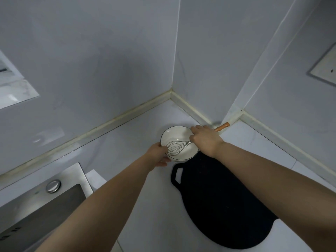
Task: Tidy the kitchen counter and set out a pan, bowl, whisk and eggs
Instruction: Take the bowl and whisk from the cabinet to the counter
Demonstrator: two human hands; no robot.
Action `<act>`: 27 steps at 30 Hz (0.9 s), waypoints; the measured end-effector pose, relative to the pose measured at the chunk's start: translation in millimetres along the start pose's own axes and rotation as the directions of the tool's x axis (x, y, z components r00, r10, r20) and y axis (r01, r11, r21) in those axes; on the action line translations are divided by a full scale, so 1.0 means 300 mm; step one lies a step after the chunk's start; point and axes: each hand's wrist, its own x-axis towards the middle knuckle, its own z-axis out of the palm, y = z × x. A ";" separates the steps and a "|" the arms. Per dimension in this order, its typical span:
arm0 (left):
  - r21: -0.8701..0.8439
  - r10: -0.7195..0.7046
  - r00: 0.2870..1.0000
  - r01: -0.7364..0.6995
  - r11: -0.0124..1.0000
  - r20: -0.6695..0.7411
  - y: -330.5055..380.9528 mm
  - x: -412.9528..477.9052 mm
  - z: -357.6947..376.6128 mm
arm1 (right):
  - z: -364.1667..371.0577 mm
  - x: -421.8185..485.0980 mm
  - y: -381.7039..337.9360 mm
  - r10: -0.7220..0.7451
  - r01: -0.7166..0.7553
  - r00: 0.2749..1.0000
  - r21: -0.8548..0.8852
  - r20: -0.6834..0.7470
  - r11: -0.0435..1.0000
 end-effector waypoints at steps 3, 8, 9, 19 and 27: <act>0.054 0.029 0.999 -0.027 0.998 -0.038 -0.003 -0.002 0.010 | 0.005 0.001 -0.002 0.003 -0.003 1.000 0.027 -0.004 1.000; 0.028 0.060 0.997 -0.059 0.998 -0.043 -0.013 -0.007 0.020 | 0.025 0.008 -0.009 0.015 -0.013 1.000 0.088 -0.023 0.996; 0.017 0.076 0.995 -0.075 0.997 -0.059 -0.011 -0.009 0.023 | 0.027 0.010 -0.012 0.015 -0.013 1.000 0.097 -0.026 0.995; 0.238 0.223 0.965 -0.187 0.953 -0.135 -0.007 -0.020 0.027 | 0.043 0.001 -0.049 0.029 -0.019 0.997 0.141 -0.068 0.990; 0.669 0.456 0.884 -0.278 0.690 -0.103 0.028 -0.118 0.011 | -0.003 -0.069 -0.071 0.073 -0.053 0.992 0.181 -0.105 0.982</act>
